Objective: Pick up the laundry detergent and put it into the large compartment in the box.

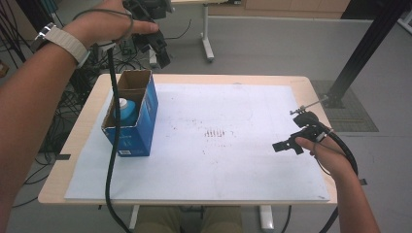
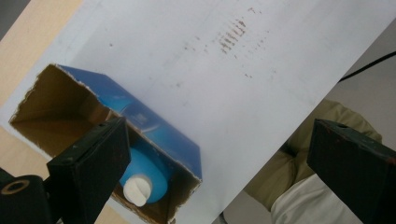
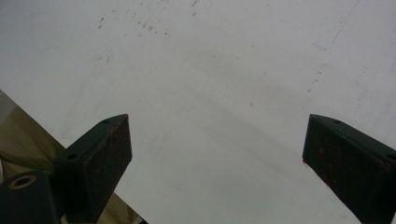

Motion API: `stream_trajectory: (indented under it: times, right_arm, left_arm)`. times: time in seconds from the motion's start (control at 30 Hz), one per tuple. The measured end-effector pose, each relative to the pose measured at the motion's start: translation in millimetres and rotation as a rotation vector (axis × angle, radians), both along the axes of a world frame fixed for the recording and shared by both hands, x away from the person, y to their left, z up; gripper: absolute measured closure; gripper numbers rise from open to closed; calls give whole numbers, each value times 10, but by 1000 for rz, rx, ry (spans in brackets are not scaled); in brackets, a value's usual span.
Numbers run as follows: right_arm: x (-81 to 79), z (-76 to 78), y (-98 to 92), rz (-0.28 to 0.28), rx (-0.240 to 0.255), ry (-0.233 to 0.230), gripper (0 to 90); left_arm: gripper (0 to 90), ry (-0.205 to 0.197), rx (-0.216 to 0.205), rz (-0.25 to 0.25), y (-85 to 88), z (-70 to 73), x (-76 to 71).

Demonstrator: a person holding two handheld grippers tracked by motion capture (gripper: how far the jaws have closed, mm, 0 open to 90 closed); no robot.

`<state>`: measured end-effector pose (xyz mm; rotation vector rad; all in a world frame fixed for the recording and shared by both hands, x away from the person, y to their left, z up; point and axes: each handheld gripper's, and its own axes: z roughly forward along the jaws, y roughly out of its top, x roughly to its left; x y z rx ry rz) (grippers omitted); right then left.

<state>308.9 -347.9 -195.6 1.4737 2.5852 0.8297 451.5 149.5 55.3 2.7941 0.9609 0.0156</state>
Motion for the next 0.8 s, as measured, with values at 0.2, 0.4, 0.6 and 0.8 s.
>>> stream_trajectory:
  times: [0.2, 0.4, 0.6, 0.8]
  right_arm:
    - [-10, 2, -10, -5, 1, 1, 78]
    - [-20, 11, -13, -8, -1, -2, 79]
    - [-25, -2, -14, -10, 1, 2, 78]
    - [-29, -15, -12, -11, 1, 7, 78]
  left_arm:
    - [69, -9, 14, -64, -100, -63, -2]
    - [75, -7, 32, -111, -193, -143, 10]
    - [75, 12, 36, -154, -266, -277, 23]
    - [77, 20, 64, -165, -364, -431, 32]
